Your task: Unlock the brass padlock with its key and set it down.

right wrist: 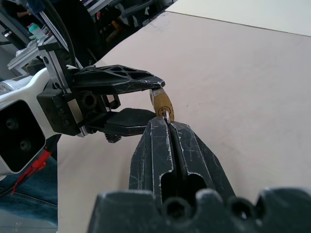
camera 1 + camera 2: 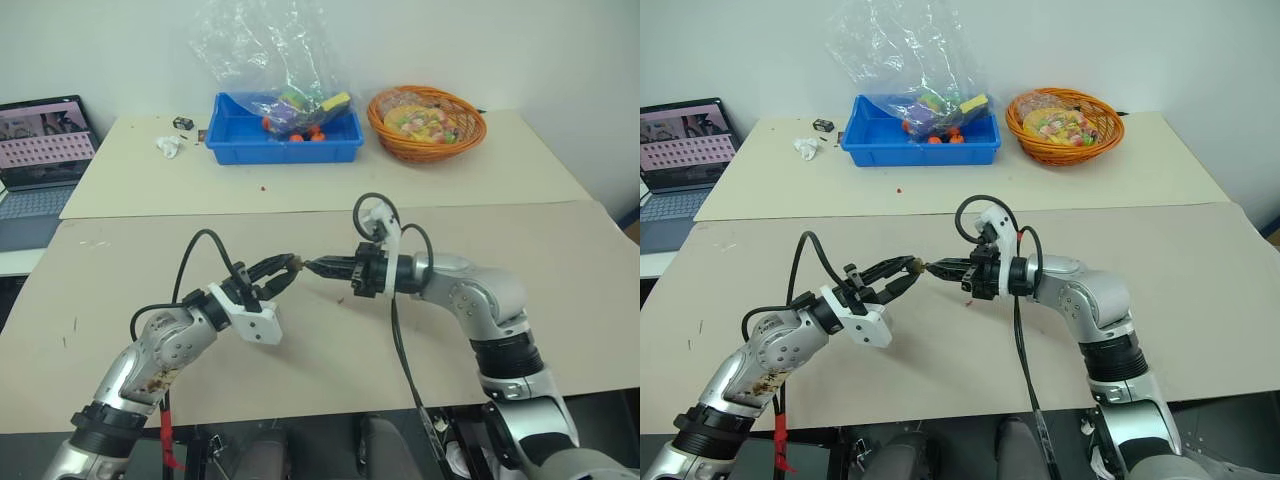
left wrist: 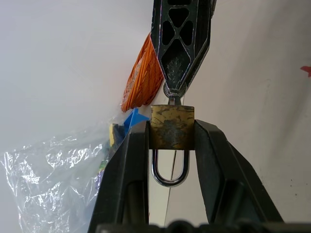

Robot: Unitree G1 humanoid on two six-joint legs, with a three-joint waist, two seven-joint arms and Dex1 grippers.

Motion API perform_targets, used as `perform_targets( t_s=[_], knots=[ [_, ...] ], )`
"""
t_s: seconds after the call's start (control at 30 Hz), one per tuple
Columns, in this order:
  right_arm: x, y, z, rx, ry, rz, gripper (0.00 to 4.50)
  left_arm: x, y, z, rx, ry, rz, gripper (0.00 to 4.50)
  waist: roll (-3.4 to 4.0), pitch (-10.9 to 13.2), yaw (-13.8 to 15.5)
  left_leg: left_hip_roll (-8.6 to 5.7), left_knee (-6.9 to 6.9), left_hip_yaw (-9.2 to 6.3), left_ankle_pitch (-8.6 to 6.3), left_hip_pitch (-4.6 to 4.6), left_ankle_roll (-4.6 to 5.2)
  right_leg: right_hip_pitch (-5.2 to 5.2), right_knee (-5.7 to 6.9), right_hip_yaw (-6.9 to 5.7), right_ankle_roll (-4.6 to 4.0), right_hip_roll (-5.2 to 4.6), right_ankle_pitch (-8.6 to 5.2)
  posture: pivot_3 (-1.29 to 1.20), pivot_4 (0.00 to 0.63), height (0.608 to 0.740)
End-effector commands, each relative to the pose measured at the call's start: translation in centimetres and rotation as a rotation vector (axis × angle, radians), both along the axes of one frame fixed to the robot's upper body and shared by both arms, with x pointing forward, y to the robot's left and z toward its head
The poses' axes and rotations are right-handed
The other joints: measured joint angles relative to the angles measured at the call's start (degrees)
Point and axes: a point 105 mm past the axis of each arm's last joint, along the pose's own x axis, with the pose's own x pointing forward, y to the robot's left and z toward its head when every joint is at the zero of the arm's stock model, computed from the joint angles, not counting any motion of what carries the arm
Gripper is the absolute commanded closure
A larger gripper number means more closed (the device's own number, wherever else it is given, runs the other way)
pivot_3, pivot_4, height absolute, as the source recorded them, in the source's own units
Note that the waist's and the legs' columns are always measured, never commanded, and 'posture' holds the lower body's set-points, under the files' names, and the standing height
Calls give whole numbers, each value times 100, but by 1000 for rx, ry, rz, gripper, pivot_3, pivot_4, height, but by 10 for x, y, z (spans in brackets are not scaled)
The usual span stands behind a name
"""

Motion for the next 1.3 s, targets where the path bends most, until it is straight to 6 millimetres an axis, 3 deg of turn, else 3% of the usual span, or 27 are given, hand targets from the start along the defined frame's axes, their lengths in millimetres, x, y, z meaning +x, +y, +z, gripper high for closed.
perform_targets(
  t_s=[0.03, 0.2, 0.33, 0.63, 0.67, 0.7, 0.87, 1.1, 1.3],
  knots=[
    [9, 3, 2, 36, 174, -39, 4491, -10, -12, 16, -26, -74, -64, 3671, 0, 0, -4, 1, 0, 0, 0, 0, 0, 0, 1, 0, 0, 0, 0, 0, 150, 728],
    [27, -6, -11, 62, 473, -126, 4491, -11, -12, 16, -30, -73, -64, 3671, 2, -1, -2, 4, -1, 0, 0, 0, 0, 0, 1, -1, -2, 0, 1, 0, 150, 728],
    [35, -10, -14, 72, 573, -168, 4491, -11, -12, 16, -33, -72, -62, 3671, 3, -1, -2, 3, -2, 0, 0, -10, 0, -8, 1, -3, -2, 0, 2, 0, 150, 728],
    [37, -10, -3, 34, 402, -185, 4491, -11, -12, 16, -39, -68, -56, 3671, 5, 0, -16, 2, -2, -1, -2, -18, 3, -14, 0, -8, -1, -1, 1, 0, 150, 728],
    [34, -10, -1, 42, 388, -170, 3879, -12, -12, 16, -40, -68, -56, 3671, 5, 0, -16, 2, -3, -1, -2, -18, 3, -14, 0, -8, -2, -1, 1, 0, 150, 728],
    [32, -10, 1, 46, 379, -159, 3710, -12, -12, 16, -40, -67, -55, 3671, 5, 0, -16, 2, -2, -1, -2, -18, 3, -13, 1, -8, -1, -1, 1, 0, 150, 728],
    [29, -14, 10, 17, 234, -162, 2008, -13, -12, 16, -42, -61, -54, 3671, 5, 0, 1, -1, -2, -3, -2, -19, 3, -12, -1, -9, -1, -3, 1, 0, 150, 728],
    [26, -32, 31, 82, 167, -158, 2008, -13, -12, 16, -44, -55, -51, 3671, 5, 0, -20, 3, -2, -1, -2, -17, 3, -11, -1, -8, -1, 0, 1, 0, 150, 728],
    [6, -23, 30, 45, 118, -96, 2008, -13, -12, 15, -45, -52, -55, 3671, 5, 0, -10, 3, -2, -1, -2, -18, 4, -11, -1, -8, -1, 0, 1, 0, 150, 728]
  ],
)
